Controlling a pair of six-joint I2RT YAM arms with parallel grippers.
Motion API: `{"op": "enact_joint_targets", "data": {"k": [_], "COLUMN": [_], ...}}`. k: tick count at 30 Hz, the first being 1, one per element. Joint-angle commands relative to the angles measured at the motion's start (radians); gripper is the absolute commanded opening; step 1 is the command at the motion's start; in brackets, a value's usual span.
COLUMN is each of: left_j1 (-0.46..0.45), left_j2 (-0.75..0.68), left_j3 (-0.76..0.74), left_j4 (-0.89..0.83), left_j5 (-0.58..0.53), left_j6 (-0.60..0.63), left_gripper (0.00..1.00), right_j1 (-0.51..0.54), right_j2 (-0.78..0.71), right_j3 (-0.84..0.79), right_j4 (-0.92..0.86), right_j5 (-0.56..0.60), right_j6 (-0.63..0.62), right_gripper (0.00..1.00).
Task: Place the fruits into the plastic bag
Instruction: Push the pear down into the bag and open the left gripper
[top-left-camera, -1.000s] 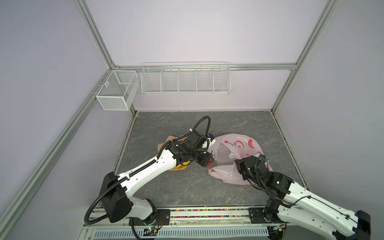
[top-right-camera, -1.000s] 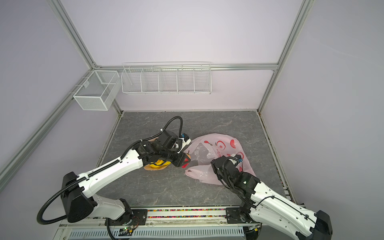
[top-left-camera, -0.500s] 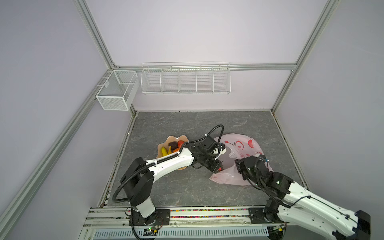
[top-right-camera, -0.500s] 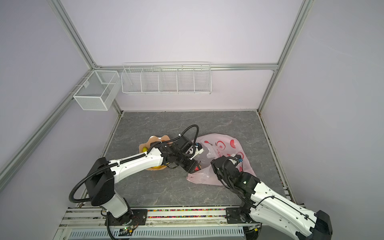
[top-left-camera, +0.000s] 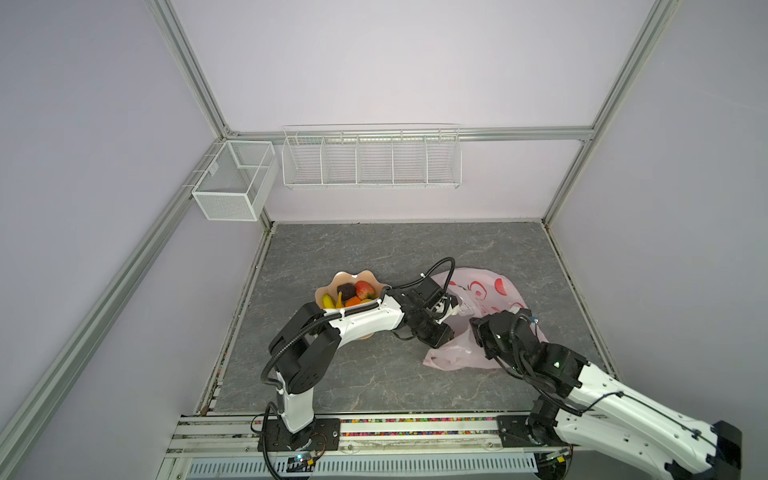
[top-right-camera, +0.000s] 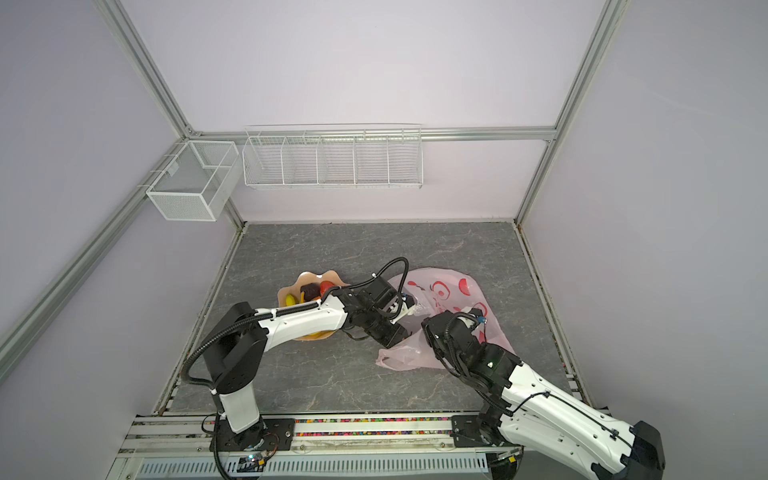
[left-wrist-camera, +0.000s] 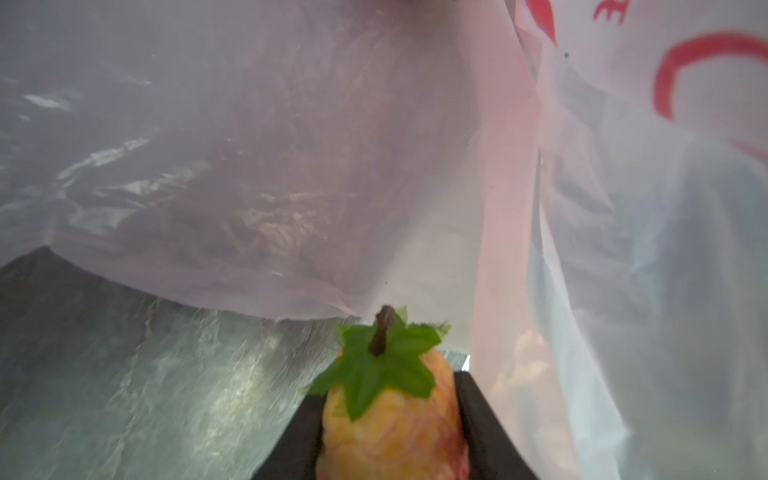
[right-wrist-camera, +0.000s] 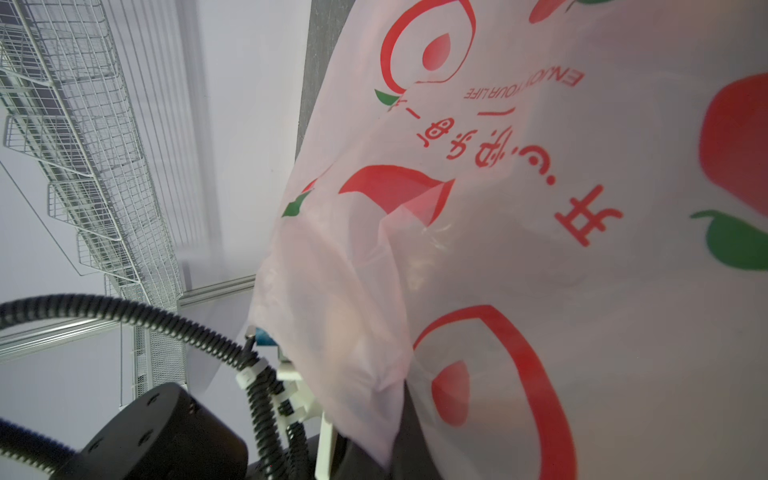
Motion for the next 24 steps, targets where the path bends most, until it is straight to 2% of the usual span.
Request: {"op": "enact_joint_targets", "data": {"k": [1,10,15,19,24], "left_j1": [-0.004,-0.011,-0.018,-0.041,-0.081], "left_j2": [0.048,0.163,0.214,0.259,0.315], "left_j3": [0.065,0.161,0.172,0.182,0.230], "left_j4": [0.044,0.243,0.379,0.512,0.583], "left_j5": [0.041,0.049,0.017,0.016,0.012], "left_j6": [-0.055,-0.300,-0.457,-0.583,-0.673], "left_gripper": [0.13,0.14,0.15,0.18,0.23], "right_j1": [-0.003,-0.004,-0.003,0.000,-0.001], "right_j2": [0.007,-0.006,-0.016,-0.027,-0.057], "right_j3": [0.020,-0.033,-0.071,-0.118,-0.176], "right_j4": [-0.003,0.098,0.155,0.230,0.298], "right_j5": [-0.016,-0.020,-0.016,-0.009,0.013], "right_j6": [0.041,0.079,0.098,0.124,0.155], "right_gripper": [0.06,0.06,0.06,0.06,0.06]}}
